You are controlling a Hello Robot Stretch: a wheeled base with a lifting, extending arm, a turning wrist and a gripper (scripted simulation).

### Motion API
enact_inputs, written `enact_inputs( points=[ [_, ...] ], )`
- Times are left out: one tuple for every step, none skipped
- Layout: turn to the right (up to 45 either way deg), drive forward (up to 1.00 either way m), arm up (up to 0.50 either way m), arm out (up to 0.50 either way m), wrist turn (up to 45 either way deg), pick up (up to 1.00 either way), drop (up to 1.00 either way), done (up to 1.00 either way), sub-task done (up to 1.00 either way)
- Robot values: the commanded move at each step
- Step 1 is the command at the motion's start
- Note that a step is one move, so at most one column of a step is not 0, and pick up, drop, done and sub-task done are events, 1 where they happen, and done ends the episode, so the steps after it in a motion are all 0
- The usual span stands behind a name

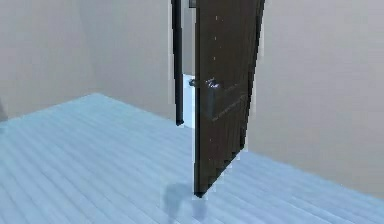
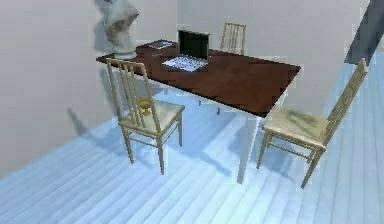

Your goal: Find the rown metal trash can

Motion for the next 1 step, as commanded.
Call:
enact_inputs(
  points=[
    [0.0, 0.3, 0.0, 0.0, 0.0, 0.0, 0.0, 0.0, 0.0]
  ],
)
